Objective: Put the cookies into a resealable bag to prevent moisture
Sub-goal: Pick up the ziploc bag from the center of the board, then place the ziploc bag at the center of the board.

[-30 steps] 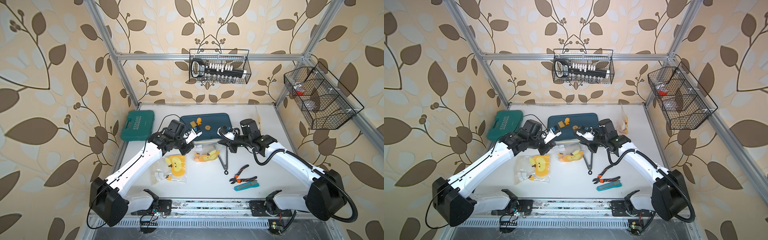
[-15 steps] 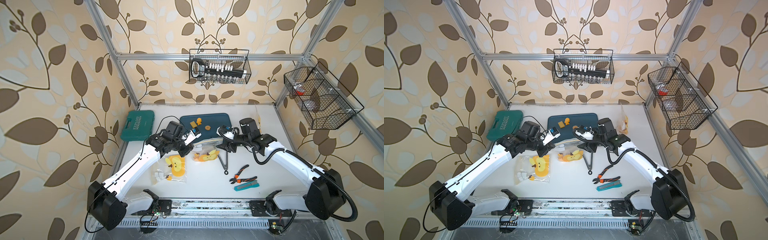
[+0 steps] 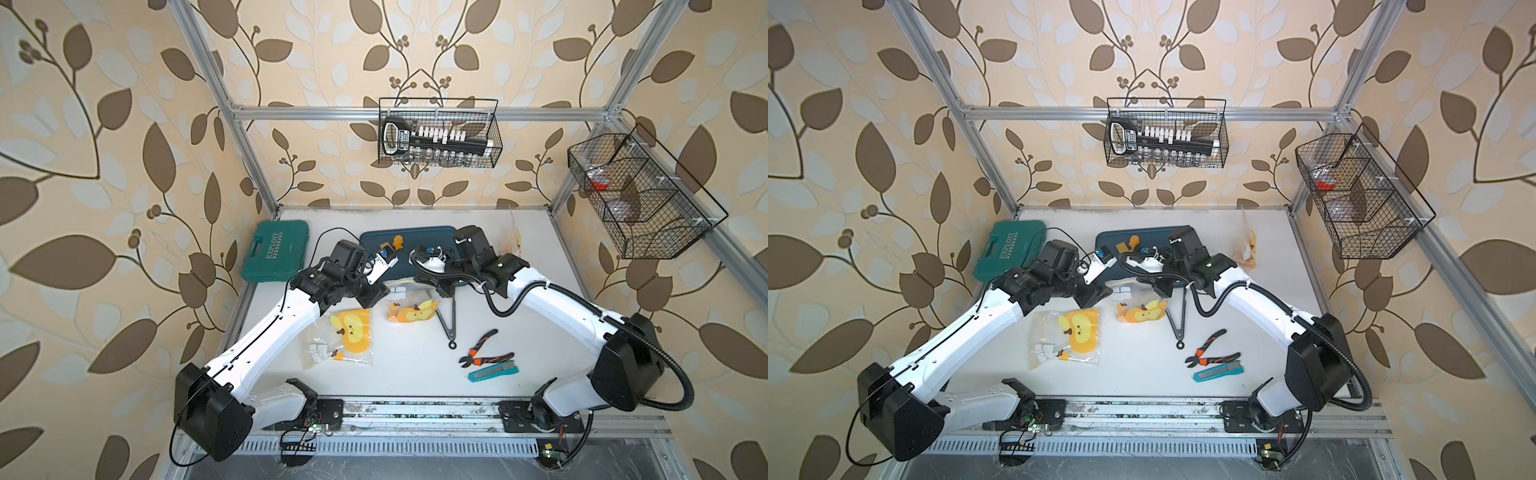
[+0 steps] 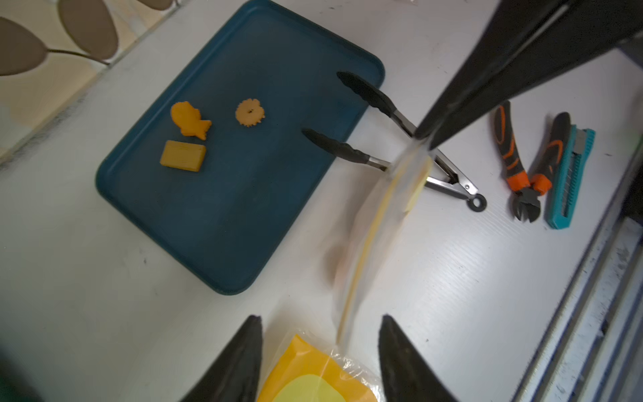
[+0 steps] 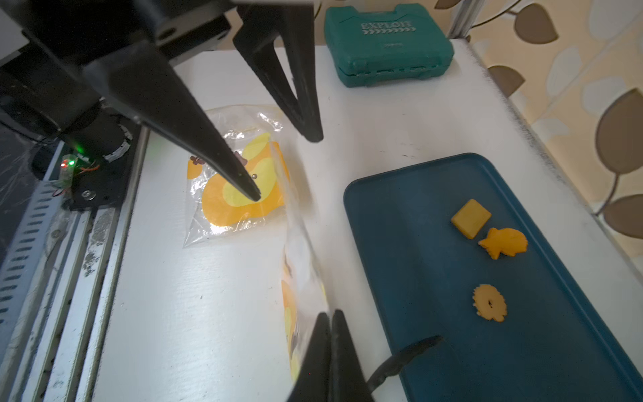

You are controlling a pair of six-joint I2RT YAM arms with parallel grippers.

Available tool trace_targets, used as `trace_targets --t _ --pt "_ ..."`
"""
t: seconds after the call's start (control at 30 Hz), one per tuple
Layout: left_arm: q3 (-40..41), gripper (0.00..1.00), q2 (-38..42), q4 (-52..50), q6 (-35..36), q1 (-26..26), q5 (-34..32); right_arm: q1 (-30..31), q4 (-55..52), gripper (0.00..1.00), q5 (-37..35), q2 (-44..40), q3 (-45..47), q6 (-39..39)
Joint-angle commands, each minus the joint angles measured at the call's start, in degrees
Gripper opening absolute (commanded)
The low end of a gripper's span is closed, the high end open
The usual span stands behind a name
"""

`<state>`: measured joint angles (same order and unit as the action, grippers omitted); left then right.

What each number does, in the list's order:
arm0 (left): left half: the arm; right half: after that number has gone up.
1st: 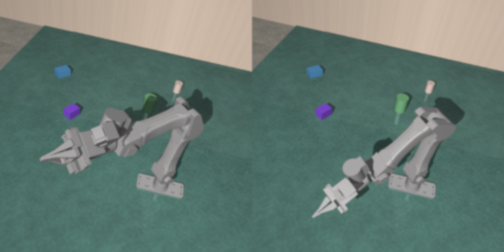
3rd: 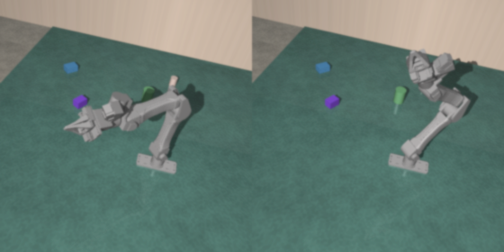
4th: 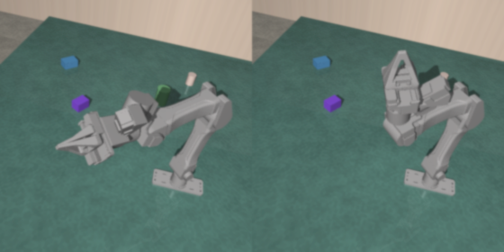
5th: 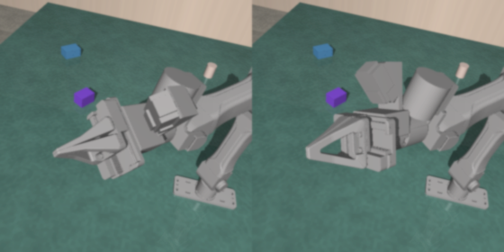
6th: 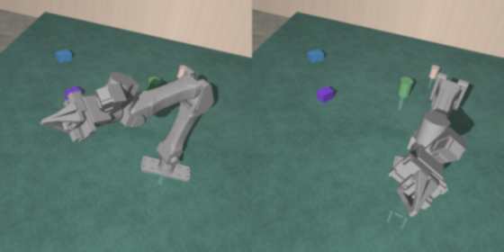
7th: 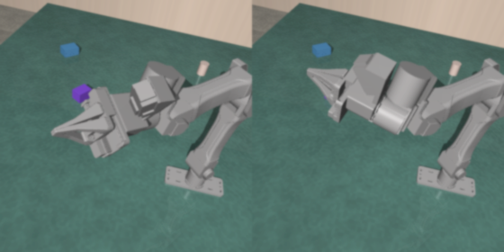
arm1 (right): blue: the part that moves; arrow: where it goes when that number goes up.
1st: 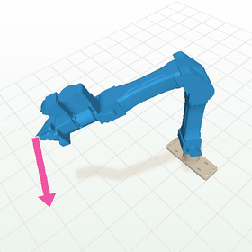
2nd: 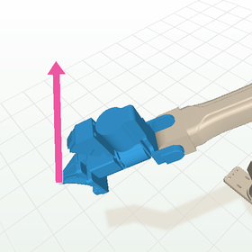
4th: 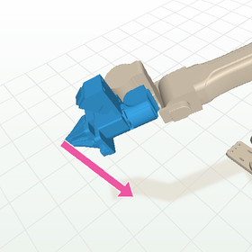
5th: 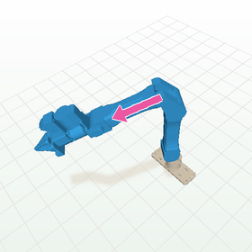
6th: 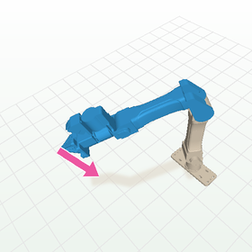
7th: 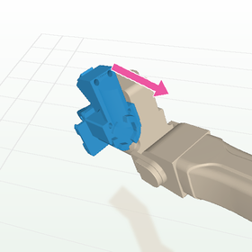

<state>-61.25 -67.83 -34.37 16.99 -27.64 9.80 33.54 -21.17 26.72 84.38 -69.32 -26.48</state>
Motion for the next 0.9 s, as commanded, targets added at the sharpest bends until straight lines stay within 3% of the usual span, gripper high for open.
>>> trace_targets --t 0.0,0.1,0.27,0.43,0.63,0.87 --pt "-2.7 0.99 3.5 3.3 -15.4 0.6 -13.2 -0.6 3.4 0.0 -10.2 -3.6 -4.2 13.0" --pt "-7.5 0.99 1.8 -3.3 -27.2 0.7 -18.5 -1.2 -1.6 0.0 -16.2 -2.5 -10.4 22.2" --pt "-13.0 0.99 -3.3 -12.5 -36.4 0.7 -14.6 -6.7 -8.7 0.0 -20.2 2.4 -19.0 32.4" --pt "-9.7 0.99 -2.6 -8.4 -39.4 0.7 -8.9 -13.4 -10.3 0.0 -21.6 8.1 -25.3 37.4" --pt "-11.8 0.99 -3.9 -12.3 -44.4 0.7 -12.0 -23.1 -7.1 0.0 -18.3 14.1 -26.4 43.3" --pt "-6.6 0.99 -0.7 -8.2 -42.0 0.7 -8.9 -31.2 -5.5 0.0 -17.4 18.4 -24.4 42.5"
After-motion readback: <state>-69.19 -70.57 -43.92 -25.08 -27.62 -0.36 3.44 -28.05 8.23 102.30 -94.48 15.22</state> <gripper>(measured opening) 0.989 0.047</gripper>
